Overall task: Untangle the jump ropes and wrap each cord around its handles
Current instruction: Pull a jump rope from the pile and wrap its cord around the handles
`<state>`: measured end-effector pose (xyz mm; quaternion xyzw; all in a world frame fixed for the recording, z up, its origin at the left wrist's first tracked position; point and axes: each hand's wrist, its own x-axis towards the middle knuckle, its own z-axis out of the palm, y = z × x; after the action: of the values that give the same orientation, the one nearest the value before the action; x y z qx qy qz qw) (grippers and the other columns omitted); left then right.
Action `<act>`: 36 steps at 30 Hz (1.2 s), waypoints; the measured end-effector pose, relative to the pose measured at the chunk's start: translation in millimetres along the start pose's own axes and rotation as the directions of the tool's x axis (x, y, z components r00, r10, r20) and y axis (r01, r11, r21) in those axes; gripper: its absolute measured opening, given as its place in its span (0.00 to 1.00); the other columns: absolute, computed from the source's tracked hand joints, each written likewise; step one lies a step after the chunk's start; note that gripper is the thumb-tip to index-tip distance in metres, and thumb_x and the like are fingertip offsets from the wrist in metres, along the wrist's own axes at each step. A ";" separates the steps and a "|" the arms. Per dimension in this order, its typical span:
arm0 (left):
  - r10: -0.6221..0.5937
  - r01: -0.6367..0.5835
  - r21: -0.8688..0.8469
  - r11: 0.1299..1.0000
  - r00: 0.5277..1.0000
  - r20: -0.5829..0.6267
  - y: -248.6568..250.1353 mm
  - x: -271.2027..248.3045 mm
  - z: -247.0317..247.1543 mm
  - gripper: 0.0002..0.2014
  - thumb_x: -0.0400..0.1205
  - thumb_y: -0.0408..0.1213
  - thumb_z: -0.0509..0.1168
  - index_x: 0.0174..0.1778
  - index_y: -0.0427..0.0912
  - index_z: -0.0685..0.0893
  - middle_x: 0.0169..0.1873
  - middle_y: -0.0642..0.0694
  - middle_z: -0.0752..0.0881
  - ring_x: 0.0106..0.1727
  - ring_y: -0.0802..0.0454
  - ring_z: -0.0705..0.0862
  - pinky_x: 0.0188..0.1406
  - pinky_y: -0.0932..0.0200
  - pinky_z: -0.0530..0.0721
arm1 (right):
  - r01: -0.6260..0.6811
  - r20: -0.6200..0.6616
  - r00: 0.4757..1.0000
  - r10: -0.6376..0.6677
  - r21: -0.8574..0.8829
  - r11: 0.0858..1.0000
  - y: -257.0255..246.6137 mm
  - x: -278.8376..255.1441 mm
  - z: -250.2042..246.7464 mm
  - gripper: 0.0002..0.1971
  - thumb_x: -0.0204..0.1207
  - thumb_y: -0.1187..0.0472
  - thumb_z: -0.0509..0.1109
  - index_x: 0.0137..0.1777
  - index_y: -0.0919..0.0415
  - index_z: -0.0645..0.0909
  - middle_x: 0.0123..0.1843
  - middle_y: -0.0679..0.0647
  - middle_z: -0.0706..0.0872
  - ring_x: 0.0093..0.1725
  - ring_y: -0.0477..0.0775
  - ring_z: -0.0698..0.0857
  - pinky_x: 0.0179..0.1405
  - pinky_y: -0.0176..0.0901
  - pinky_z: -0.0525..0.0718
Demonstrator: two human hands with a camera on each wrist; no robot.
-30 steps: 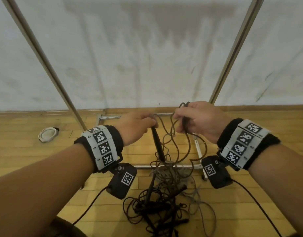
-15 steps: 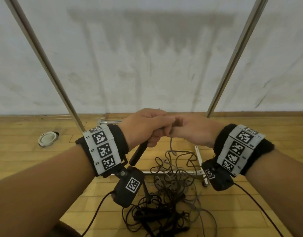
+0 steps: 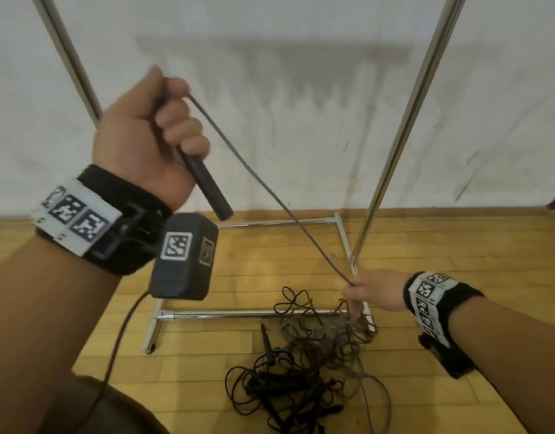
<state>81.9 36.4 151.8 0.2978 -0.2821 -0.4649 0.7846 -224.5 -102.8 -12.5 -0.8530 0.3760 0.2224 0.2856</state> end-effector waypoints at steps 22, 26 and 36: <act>-0.274 -0.025 0.786 0.618 0.930 0.245 -59.9 -36.7 -6.3 0.15 0.80 0.58 0.74 0.39 0.49 0.90 0.24 0.54 0.74 0.21 0.55 0.68 0.20 0.61 0.69 | 0.525 -0.491 0.823 -0.286 0.465 0.713 -95.4 -83.6 -62.4 0.12 0.87 0.62 0.65 0.44 0.65 0.84 0.25 0.54 0.76 0.28 0.52 0.78 0.40 0.49 0.89; -0.144 -0.009 0.707 0.707 0.977 0.156 -51.5 -31.9 -14.5 0.14 0.84 0.50 0.73 0.36 0.48 0.90 0.26 0.50 0.72 0.22 0.54 0.65 0.20 0.60 0.69 | 0.452 -0.450 0.858 -0.250 0.427 0.783 -71.5 -65.0 -46.6 0.13 0.90 0.58 0.64 0.46 0.64 0.83 0.28 0.55 0.81 0.30 0.50 0.83 0.51 0.57 0.92; 0.050 -0.042 0.422 0.906 0.999 -0.007 -12.6 -21.8 -22.1 0.11 0.85 0.44 0.74 0.37 0.47 0.88 0.28 0.52 0.78 0.21 0.58 0.68 0.18 0.65 0.70 | 0.180 -0.276 0.959 -0.067 0.412 0.893 -4.4 -32.0 -17.9 0.17 0.90 0.48 0.62 0.49 0.57 0.86 0.36 0.53 0.92 0.41 0.52 0.93 0.52 0.43 0.90</act>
<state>81.9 55.5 124.3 0.4574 -0.3757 -0.3718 0.7151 -238.0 -95.7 21.1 -0.8119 0.3939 0.0034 0.4309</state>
